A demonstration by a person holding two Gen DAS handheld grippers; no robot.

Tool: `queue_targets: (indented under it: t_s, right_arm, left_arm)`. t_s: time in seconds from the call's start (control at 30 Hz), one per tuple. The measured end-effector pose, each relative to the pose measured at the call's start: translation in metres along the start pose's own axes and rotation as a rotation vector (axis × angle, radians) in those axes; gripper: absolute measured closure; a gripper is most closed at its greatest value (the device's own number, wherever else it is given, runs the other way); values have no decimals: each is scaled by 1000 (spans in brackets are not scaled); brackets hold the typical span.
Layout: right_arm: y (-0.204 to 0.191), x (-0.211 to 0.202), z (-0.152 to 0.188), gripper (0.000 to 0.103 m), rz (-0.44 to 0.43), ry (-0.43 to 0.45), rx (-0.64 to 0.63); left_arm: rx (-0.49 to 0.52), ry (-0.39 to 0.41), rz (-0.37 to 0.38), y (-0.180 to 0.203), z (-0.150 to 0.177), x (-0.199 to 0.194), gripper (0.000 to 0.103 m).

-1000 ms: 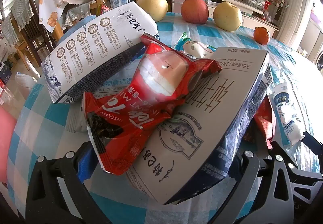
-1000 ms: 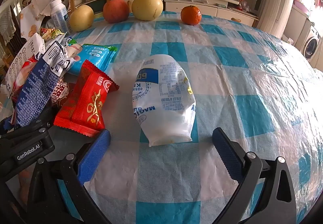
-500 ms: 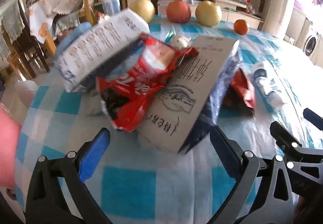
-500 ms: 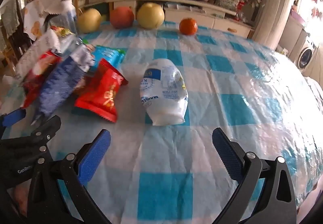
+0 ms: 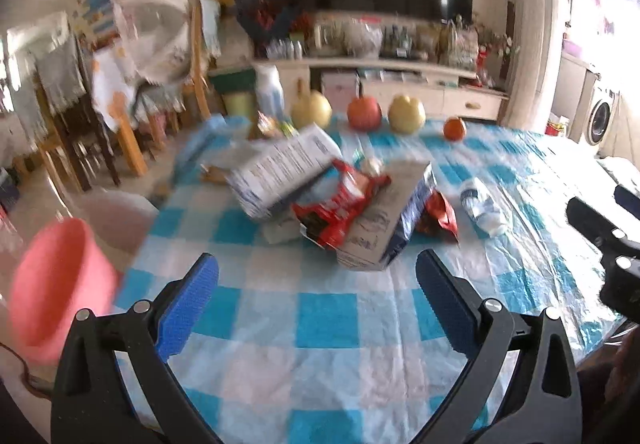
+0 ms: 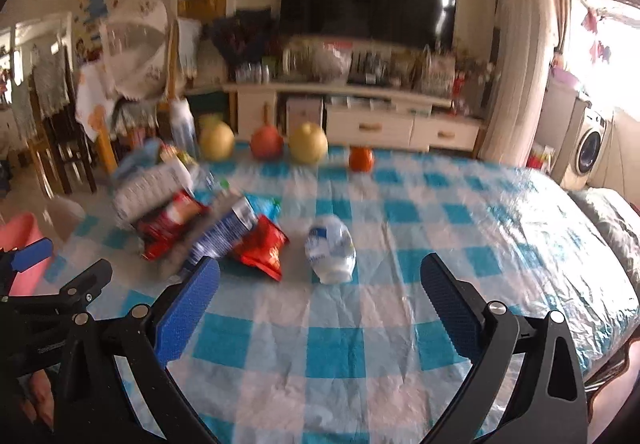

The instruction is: Collect trash

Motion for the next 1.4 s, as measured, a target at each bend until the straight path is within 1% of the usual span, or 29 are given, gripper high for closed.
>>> queue_targets:
  t_s: [0.07,0.2,0.33,0.47,0.87,1.13,1.4]
  right_arm:
    - [-8,-23,-5,4,0,48,-7]
    - [-23,-56,-14,4,-13,115,-18]
    - [-37,-83,-20,4,-15,157,-50]
    - [-45,-107,-23,4,-22,190,-51]
    - [-48,-171,-36,4,13,302,-58]
    - [-54,-199,-43,4,21,353,-75]
    - [-63,-217,-44,4,15,394,-108]
  left_arm:
    - [4,61,-25,-11,-6,-22,3]
    - [-5,155,-39,-28,-19,-59,3]
    - [-22,215,-49,-41,-25,-92,3]
    - [-32,264,-49,-52,-30,-118,3]
    - [-89,344,-28,-72,-39,-169,3]
    - [-135,429,-36,-81,-42,-197,3]
    - [-179,427,-47,-90,-43,-203,3]
Point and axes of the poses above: each gripper's, at about its wrist camera, not at the fingertips, and x roughly the way its jaws point, y to its right, z to its underside, the point moved 6 cm from there along x, roughly the way its jaws point, and after that the axes turned 14 degrees about -z, right-handed, at the moved point
